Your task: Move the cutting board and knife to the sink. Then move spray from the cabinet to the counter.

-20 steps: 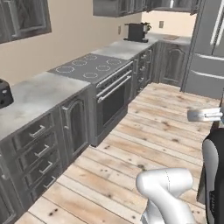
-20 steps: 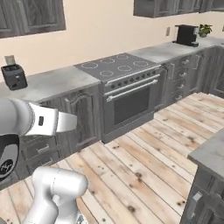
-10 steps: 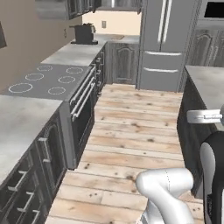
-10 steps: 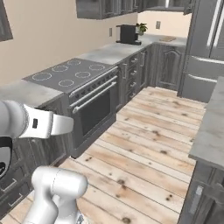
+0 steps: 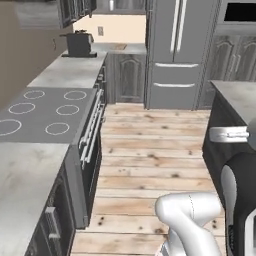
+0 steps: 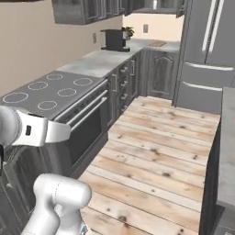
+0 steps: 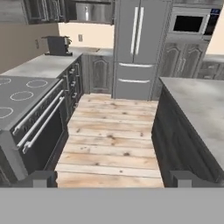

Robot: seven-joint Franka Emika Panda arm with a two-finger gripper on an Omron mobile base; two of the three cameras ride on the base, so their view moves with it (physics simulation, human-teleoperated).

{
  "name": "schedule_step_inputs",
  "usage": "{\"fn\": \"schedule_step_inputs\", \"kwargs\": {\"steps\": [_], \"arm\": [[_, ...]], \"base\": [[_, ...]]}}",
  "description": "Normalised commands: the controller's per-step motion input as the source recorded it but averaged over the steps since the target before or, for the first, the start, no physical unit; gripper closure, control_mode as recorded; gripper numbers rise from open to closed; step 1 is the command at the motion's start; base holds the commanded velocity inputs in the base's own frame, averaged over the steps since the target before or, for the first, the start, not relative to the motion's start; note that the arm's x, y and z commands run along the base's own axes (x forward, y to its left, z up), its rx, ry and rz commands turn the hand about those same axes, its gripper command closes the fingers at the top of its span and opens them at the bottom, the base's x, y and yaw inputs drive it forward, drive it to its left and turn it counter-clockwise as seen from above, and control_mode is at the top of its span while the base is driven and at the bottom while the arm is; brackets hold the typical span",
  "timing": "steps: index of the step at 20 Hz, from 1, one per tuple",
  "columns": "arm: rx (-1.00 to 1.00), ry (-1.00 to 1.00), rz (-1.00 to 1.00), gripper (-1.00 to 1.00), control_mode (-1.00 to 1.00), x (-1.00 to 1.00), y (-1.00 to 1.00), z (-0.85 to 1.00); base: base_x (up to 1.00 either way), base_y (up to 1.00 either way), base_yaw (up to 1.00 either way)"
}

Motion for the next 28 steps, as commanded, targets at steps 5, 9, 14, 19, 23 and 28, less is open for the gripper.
{"fn": "schedule_step_inputs", "kwargs": {"steps": [5, 9, 14, 19, 23, 28], "arm": [[0.00, 0.00, 0.00, -1.00, 1.00, 0.00, 0.00, 0.00], [0.00, 0.00, 0.00, -1.00, 1.00, 0.00, 0.00, 0.00], [0.00, 0.00, 0.00, -1.00, 1.00, 0.00, 0.00, 0.00], [0.00, 0.00, 0.00, -1.00, 1.00, 0.00, 0.00, 0.00], [0.00, 0.00, 0.00, -1.00, 1.00, 0.00, 0.00, 0.00], [0.00, 0.00, 0.00, -1.00, 1.00, 0.00, 0.00, 0.00]], "base": [[1.00, -0.42, 0.11], [1.00, -0.20, 0.04], [1.00, -0.30, 0.05], [1.00, -0.14, 0.02], [1.00, -0.01, 0.00], [1.00, 0.01, 0.00]]}}
